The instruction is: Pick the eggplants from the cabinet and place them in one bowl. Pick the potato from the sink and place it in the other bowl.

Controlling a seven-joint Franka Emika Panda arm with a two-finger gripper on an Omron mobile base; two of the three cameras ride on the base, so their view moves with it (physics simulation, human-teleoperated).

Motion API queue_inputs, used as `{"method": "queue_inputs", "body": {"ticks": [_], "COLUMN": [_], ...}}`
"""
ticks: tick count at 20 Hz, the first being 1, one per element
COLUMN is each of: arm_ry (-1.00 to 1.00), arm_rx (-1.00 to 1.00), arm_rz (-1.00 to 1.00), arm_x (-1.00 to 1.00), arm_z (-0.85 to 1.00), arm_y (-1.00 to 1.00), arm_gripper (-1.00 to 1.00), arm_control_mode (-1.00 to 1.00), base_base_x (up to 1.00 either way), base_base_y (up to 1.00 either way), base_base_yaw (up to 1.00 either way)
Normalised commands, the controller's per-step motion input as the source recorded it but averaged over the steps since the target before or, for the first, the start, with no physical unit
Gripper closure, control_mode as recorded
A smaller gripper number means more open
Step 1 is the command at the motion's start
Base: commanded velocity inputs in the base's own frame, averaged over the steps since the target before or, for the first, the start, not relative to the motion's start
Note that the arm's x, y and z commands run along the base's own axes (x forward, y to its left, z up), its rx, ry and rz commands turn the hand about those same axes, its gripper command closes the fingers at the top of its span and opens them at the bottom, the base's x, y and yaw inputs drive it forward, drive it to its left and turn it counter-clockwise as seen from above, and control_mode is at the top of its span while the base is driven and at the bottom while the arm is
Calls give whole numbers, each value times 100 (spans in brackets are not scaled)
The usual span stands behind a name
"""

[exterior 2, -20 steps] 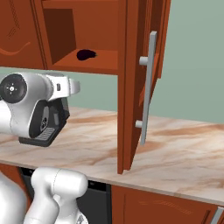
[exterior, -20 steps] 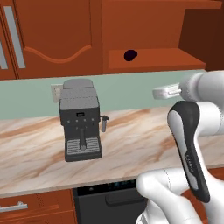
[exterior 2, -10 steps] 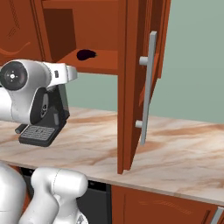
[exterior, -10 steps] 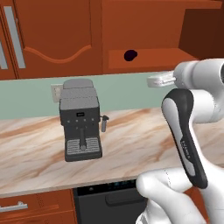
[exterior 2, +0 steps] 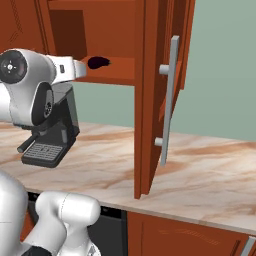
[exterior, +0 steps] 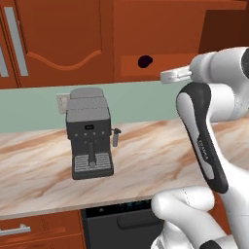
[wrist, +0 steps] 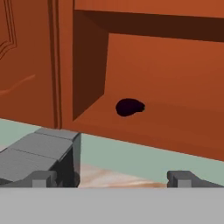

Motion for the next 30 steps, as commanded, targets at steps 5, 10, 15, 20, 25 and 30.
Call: {"method": "queue_inputs", "body": {"ticks": [5,10,15,20,25,30], "arm_ry": [0,0,0,1,2,3], "arm_rx": [0,0,0,0,1,6], "arm_rz": [0,0,-2,-6,-6,-4], "arm_x": [25,30,26,26,25,23], "arm_z": [8,3,0,0,0,0], "arm_y": [2,4,0,0,0,0], "arm_gripper": [-100,-100,-100,-100,-100,-100], "arm_control_mode": [-100,-100,-100,-100,-100,-100], "base_base_x": [0,0,0,0,0,0], "base_base_y": [0,0,0,0,0,0], "base_base_yaw": [0,0,0,0,0,0]}}
